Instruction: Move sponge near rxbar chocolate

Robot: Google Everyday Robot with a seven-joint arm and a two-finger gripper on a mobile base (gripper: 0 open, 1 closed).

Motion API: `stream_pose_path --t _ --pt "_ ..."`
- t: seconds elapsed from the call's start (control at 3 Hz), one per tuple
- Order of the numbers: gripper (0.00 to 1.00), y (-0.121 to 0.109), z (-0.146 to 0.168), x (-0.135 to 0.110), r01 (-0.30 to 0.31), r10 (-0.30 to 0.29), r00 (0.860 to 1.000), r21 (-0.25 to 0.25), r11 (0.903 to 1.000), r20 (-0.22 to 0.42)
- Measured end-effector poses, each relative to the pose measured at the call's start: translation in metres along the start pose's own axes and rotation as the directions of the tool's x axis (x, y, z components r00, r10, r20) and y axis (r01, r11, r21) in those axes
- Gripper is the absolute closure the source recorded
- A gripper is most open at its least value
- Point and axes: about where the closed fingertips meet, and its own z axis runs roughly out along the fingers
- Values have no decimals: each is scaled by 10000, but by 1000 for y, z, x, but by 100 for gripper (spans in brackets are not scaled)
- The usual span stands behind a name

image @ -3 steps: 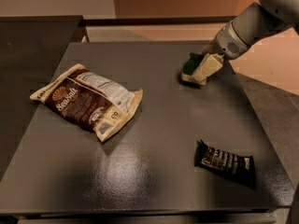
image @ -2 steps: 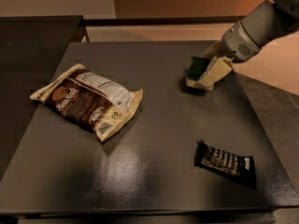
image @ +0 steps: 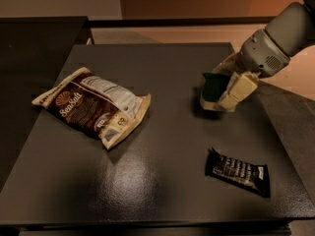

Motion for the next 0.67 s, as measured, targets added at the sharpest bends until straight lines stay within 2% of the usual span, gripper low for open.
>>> stream_pose_path --t 0.33,0.67 --pt "100 31 4 4 218 -222 9997 -383 9990 -98" --pt "83 56 13 12 407 -431 9984 -649 9971 -360"
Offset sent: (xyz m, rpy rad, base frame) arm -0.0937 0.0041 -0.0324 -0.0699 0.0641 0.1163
